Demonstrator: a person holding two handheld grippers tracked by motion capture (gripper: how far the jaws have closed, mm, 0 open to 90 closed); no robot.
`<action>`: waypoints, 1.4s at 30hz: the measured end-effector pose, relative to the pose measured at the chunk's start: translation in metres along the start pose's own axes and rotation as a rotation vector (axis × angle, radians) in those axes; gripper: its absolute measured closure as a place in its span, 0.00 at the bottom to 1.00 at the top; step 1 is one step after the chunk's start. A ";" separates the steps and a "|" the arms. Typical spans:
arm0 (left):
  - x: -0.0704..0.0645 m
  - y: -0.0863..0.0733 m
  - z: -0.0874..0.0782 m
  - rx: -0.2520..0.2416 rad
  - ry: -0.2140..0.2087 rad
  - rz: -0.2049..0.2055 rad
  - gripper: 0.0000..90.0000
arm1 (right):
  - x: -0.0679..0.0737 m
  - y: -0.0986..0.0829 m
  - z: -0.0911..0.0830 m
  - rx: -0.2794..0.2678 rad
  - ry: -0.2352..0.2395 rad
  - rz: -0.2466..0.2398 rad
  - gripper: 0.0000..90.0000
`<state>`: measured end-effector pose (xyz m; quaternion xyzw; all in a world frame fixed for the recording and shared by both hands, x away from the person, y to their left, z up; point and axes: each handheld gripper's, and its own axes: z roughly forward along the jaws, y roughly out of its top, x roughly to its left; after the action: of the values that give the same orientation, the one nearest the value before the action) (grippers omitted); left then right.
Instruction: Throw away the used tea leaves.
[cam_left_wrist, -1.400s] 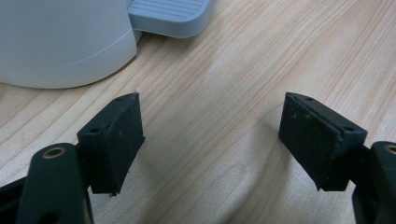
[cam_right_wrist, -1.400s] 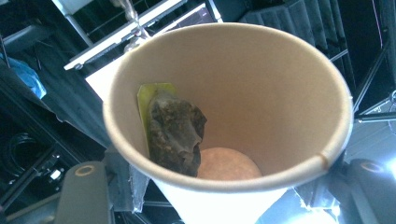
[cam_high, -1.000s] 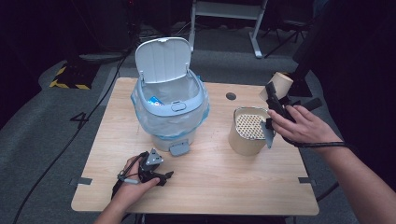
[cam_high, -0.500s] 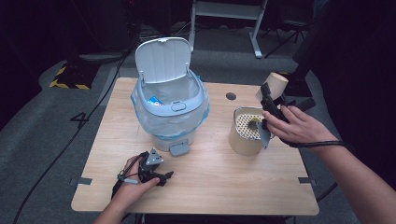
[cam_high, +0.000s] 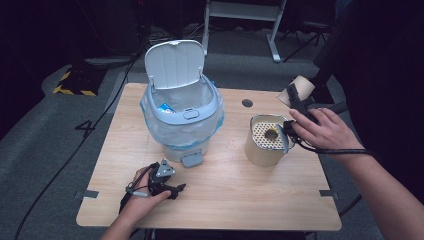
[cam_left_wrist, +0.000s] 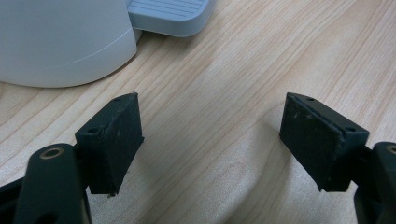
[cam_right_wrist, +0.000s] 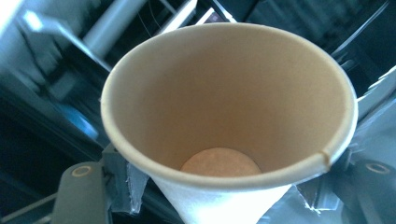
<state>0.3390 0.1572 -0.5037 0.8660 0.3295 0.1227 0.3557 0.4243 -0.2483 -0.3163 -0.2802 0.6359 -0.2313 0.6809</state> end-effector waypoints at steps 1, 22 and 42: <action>0.000 0.000 0.000 0.000 -0.001 0.001 0.24 | -0.002 -0.005 0.000 -0.029 0.038 0.113 0.33; 0.000 0.000 0.000 0.001 -0.002 0.001 0.24 | 0.018 -0.044 0.010 -0.400 0.637 1.517 0.33; 0.002 0.001 0.002 0.003 0.001 -0.004 0.21 | 0.023 -0.056 0.008 -0.717 0.900 1.889 0.33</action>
<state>0.3417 0.1568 -0.5038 0.8658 0.3317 0.1218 0.3543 0.4362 -0.3043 -0.2949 0.2468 0.8137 0.4983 0.1694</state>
